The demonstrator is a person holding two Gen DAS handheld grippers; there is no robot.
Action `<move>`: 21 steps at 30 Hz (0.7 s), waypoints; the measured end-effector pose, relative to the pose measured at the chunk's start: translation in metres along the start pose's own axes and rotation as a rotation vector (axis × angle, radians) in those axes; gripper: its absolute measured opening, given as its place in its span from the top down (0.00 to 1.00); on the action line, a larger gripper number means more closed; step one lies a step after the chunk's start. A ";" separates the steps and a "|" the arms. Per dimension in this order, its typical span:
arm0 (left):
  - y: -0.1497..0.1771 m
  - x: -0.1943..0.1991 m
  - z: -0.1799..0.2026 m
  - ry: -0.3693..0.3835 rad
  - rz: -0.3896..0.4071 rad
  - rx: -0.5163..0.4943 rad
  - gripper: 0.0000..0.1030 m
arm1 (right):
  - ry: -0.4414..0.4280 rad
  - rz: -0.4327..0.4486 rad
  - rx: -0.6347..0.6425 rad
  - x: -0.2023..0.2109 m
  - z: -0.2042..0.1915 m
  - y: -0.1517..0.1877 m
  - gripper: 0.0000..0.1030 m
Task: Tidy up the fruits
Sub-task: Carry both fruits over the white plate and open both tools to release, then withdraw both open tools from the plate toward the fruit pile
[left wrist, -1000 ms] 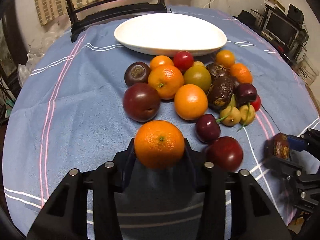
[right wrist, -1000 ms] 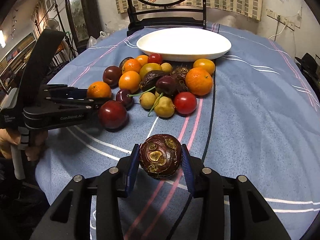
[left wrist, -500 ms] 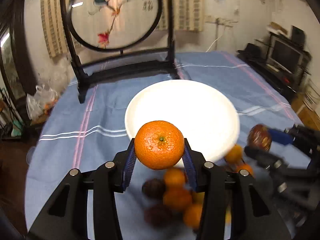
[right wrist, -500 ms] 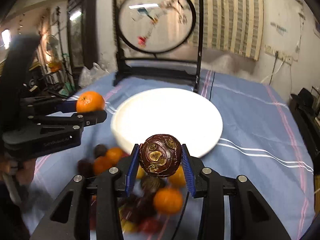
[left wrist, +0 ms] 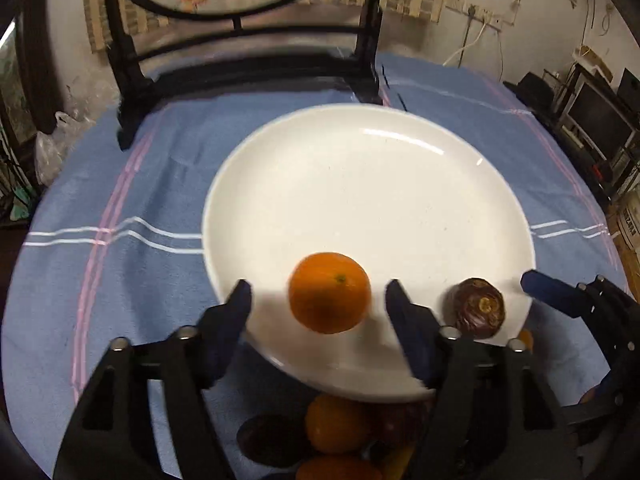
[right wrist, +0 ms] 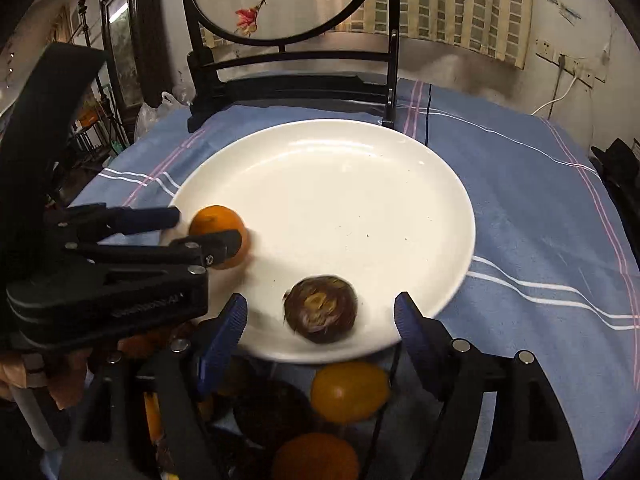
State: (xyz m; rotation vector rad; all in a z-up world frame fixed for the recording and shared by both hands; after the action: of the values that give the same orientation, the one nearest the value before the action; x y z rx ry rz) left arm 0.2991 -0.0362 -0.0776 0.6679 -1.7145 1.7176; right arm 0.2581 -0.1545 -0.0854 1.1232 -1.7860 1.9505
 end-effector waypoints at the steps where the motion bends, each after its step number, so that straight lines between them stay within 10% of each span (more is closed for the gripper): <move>1: -0.001 0.012 0.000 -0.005 0.025 -0.007 0.31 | 0.001 0.007 -0.001 0.007 0.000 0.001 0.25; 12: 0.064 0.103 -0.009 0.038 0.064 -0.037 0.25 | -0.067 0.089 0.058 0.113 -0.033 0.054 0.15; 21: 0.130 0.127 -0.012 0.038 0.048 -0.091 0.25 | -0.155 -0.030 0.155 0.122 -0.095 0.116 0.16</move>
State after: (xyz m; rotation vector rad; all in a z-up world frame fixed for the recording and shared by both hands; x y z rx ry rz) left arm 0.1189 -0.0113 -0.0750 0.5547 -1.7835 1.6627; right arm 0.0669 -0.1262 -0.0800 1.3774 -1.7040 2.0641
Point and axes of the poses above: each gripper's, at about its wrist camera, not at the fingertips, and x roughly against the way its jaws point, z to its right, y to its underside, the point moved 7 cm from there along -x, roughly the way its jaws point, and after that the axes turned 7 degrees about z, right-handed, at the moved point
